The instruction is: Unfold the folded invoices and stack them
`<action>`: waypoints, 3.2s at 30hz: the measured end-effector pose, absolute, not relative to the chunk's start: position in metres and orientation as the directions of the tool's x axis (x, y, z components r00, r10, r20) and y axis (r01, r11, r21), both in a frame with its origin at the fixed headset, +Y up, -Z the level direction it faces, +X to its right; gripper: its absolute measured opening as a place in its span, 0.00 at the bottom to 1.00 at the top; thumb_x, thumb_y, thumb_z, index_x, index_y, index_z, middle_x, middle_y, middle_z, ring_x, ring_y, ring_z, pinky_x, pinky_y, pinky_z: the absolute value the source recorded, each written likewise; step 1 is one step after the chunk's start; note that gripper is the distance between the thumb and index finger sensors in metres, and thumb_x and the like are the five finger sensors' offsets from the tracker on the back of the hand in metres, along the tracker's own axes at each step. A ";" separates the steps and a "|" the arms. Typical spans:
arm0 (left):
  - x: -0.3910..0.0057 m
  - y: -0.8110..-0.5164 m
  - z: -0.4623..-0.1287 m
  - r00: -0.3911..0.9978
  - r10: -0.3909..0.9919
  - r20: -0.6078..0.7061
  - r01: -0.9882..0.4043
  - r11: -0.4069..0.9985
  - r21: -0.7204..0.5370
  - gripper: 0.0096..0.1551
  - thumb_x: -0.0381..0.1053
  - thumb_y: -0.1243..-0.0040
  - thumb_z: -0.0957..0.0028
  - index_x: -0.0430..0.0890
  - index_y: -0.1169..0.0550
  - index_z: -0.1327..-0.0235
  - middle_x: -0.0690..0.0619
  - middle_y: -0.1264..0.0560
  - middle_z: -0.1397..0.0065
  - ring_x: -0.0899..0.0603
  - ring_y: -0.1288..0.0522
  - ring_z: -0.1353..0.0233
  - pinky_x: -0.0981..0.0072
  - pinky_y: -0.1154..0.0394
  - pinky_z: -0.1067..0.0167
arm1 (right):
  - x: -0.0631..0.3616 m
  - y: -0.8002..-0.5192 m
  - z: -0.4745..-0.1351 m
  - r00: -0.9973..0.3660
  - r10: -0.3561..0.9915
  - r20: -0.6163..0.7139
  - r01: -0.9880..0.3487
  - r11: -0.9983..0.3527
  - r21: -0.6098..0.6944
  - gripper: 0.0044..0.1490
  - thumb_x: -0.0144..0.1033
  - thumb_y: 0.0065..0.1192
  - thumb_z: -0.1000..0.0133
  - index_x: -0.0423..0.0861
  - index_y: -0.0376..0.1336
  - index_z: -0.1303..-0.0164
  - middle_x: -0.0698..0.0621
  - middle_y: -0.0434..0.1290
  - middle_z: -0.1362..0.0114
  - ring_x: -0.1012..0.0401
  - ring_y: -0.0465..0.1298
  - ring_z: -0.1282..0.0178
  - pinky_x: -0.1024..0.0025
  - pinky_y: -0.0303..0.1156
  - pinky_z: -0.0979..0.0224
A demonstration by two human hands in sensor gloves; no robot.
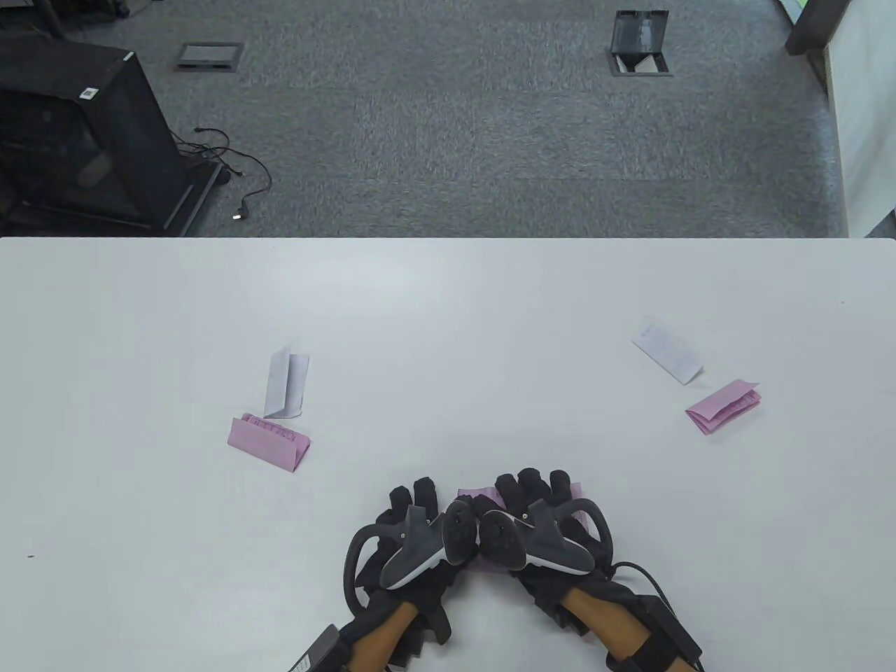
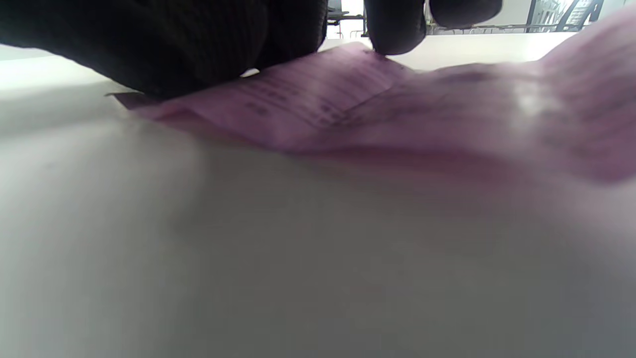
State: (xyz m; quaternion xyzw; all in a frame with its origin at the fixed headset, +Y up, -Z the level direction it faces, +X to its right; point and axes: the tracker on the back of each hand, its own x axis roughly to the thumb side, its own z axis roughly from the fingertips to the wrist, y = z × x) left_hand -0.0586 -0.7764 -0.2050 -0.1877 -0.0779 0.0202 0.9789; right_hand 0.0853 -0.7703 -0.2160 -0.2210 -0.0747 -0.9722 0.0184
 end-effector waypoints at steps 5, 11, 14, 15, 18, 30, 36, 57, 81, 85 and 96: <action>-0.058 -0.777 -0.205 0.987 0.073 0.144 -0.013 0.926 -0.377 0.40 0.66 0.45 0.45 0.67 0.43 0.19 0.39 0.55 0.10 0.25 0.56 0.17 0.35 0.47 0.24 | 0.093 -0.773 -0.218 -0.909 -0.013 0.417 0.091 -0.981 0.169 0.39 0.55 0.58 0.47 0.58 0.55 0.24 0.40 0.56 0.17 0.34 0.52 0.19 0.23 0.45 0.27; -0.059 -0.778 -0.205 0.987 0.086 0.138 -0.026 0.921 -0.389 0.40 0.66 0.45 0.45 0.68 0.44 0.19 0.41 0.56 0.09 0.26 0.57 0.17 0.36 0.48 0.23 | 0.119 -0.770 -0.217 -0.918 -0.106 0.382 0.176 -0.972 0.155 0.38 0.54 0.57 0.47 0.59 0.55 0.24 0.41 0.56 0.17 0.35 0.53 0.19 0.23 0.45 0.27; -0.062 -0.778 -0.205 0.986 0.103 0.134 -0.042 0.918 -0.395 0.40 0.66 0.44 0.46 0.68 0.43 0.19 0.41 0.57 0.09 0.27 0.57 0.17 0.37 0.49 0.23 | 0.140 -0.769 -0.218 -0.934 -0.117 0.338 0.185 -0.966 0.178 0.38 0.53 0.57 0.46 0.60 0.54 0.24 0.41 0.56 0.17 0.35 0.53 0.19 0.23 0.45 0.27; -0.063 -0.778 -0.205 0.985 0.108 0.132 -0.047 0.916 -0.397 0.41 0.66 0.43 0.46 0.68 0.43 0.19 0.41 0.57 0.09 0.27 0.57 0.17 0.37 0.49 0.23 | 0.147 -0.769 -0.219 -0.940 -0.122 0.319 0.188 -0.964 0.186 0.38 0.53 0.57 0.46 0.60 0.54 0.24 0.40 0.56 0.17 0.35 0.53 0.19 0.23 0.45 0.27; -0.064 -0.778 -0.206 0.985 0.117 0.126 -0.058 0.914 -0.401 0.41 0.66 0.43 0.47 0.69 0.43 0.20 0.42 0.57 0.09 0.28 0.58 0.16 0.37 0.50 0.23 | 0.166 -0.768 -0.221 -0.953 -0.124 0.276 0.188 -0.958 0.216 0.38 0.53 0.57 0.46 0.61 0.53 0.24 0.40 0.55 0.16 0.35 0.53 0.19 0.23 0.45 0.27; -0.068 -0.779 -0.207 0.983 0.131 0.125 -0.069 0.909 -0.411 0.42 0.66 0.42 0.48 0.69 0.44 0.20 0.44 0.57 0.09 0.29 0.59 0.16 0.39 0.51 0.22 | 0.183 -0.766 -0.226 -0.970 -0.127 0.207 0.187 -0.934 0.305 0.40 0.52 0.58 0.46 0.61 0.50 0.23 0.40 0.53 0.16 0.35 0.52 0.18 0.23 0.44 0.27; -0.068 -0.779 -0.207 0.983 0.127 0.130 -0.063 0.908 -0.414 0.42 0.66 0.43 0.47 0.69 0.44 0.20 0.44 0.58 0.09 0.29 0.59 0.16 0.38 0.51 0.22 | 0.175 -0.753 -0.220 -0.978 -0.076 0.196 0.111 -0.978 0.175 0.41 0.52 0.59 0.46 0.58 0.52 0.22 0.40 0.55 0.17 0.35 0.54 0.19 0.24 0.46 0.27; -0.065 -0.780 -0.207 0.982 0.124 0.145 -0.054 0.909 -0.413 0.42 0.65 0.43 0.46 0.66 0.44 0.18 0.42 0.58 0.10 0.28 0.59 0.17 0.37 0.51 0.22 | 0.079 -0.764 -0.214 -0.924 0.027 0.382 0.045 -0.983 0.178 0.37 0.55 0.58 0.47 0.55 0.58 0.26 0.39 0.58 0.18 0.34 0.53 0.19 0.22 0.44 0.27; -0.064 -0.781 -0.206 0.981 0.121 0.149 -0.050 0.911 -0.410 0.43 0.65 0.43 0.47 0.65 0.44 0.19 0.41 0.57 0.10 0.27 0.58 0.17 0.36 0.51 0.23 | 0.164 -0.772 -0.217 -0.963 -0.068 0.261 0.113 -0.980 0.165 0.38 0.55 0.57 0.47 0.59 0.55 0.25 0.41 0.57 0.17 0.34 0.53 0.19 0.22 0.44 0.27; -0.065 -0.781 -0.206 0.982 0.123 0.146 -0.053 0.910 -0.412 0.43 0.66 0.43 0.47 0.65 0.45 0.19 0.41 0.58 0.10 0.27 0.59 0.17 0.37 0.51 0.23 | 0.183 -0.773 -0.216 -0.974 -0.042 0.222 0.082 -0.981 0.177 0.38 0.55 0.58 0.48 0.60 0.55 0.25 0.41 0.57 0.17 0.34 0.53 0.19 0.22 0.44 0.27; -0.069 -0.781 -0.207 0.982 0.138 0.128 -0.074 0.909 -0.410 0.45 0.66 0.41 0.48 0.64 0.44 0.18 0.42 0.57 0.10 0.29 0.58 0.16 0.35 0.52 0.23 | 0.192 -0.773 -0.220 -0.979 -0.003 0.206 0.048 -0.976 0.213 0.38 0.55 0.58 0.48 0.60 0.55 0.25 0.41 0.57 0.18 0.37 0.57 0.20 0.23 0.45 0.27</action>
